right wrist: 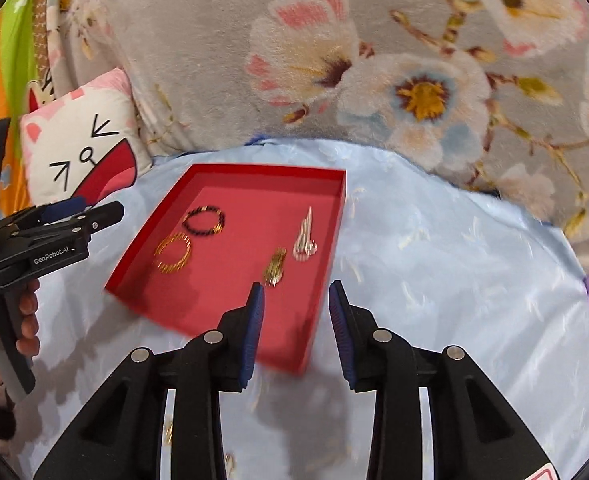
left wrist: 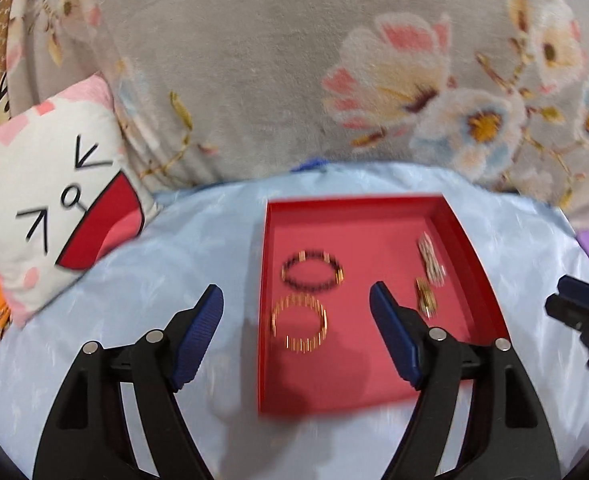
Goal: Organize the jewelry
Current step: 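Move the left tool back toward the rings on the cloth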
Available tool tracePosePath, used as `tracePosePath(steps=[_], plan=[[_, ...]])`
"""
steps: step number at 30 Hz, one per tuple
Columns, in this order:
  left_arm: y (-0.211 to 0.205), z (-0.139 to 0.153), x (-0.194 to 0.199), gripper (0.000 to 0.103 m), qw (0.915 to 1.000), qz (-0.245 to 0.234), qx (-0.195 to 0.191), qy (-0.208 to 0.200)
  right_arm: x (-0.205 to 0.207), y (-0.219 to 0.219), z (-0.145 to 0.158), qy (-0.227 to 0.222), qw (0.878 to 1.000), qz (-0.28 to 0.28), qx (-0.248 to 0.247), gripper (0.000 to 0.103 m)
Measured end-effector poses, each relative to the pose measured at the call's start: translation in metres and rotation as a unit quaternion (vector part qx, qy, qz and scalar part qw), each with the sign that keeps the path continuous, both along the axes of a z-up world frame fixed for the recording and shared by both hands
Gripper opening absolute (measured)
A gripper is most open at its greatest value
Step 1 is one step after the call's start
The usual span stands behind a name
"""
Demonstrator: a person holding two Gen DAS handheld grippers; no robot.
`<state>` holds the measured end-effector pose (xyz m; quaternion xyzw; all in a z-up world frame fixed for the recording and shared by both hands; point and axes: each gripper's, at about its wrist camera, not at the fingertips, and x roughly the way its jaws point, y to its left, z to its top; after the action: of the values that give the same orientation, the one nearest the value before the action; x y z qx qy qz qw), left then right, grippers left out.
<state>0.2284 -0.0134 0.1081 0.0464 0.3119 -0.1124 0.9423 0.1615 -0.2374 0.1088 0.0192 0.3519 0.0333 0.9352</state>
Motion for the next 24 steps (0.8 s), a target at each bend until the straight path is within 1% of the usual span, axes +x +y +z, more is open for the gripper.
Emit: tracePosePath(steps=[2, 6, 8, 13, 17, 22, 24], plan=[[0.005, -0.007, -0.02, 0.073, 0.9999, -0.003, 0.007, 0.007, -0.022, -0.001, -0.005, 0.002, 1.0, -0.003, -0.001, 0.034], [0.008, -0.021, -0.058, 0.073, 0.9996, 0.0, 0.027, 0.002, -0.064, 0.009, -0.017, 0.001, 1.0, -0.01, -0.022, 0.034], [0.008, -0.028, -0.073, 0.073, 0.9996, -0.007, 0.027, 0.009, -0.079, 0.015, -0.026, 0.004, 1.0, -0.01, -0.018, 0.035], [0.008, -0.047, -0.101, 0.073, 0.9992, -0.008, 0.028, 0.027, -0.101, 0.03, -0.046, 0.021, 1.0, 0.0, -0.005, 0.035], [0.01, -0.06, -0.113, 0.073, 0.9988, -0.009, 0.013, 0.047, -0.112, 0.039, -0.059, 0.035, 0.999, 0.006, 0.003, 0.035], [0.016, -0.079, -0.126, 0.073, 0.9981, -0.005, 0.009, 0.061, -0.123, 0.041, -0.07, 0.044, 0.999, -0.001, 0.008, 0.035], [0.019, -0.085, -0.132, 0.073, 0.998, -0.003, 0.005, 0.064, -0.126, 0.039, -0.076, 0.05, 0.999, -0.004, 0.019, 0.035]])
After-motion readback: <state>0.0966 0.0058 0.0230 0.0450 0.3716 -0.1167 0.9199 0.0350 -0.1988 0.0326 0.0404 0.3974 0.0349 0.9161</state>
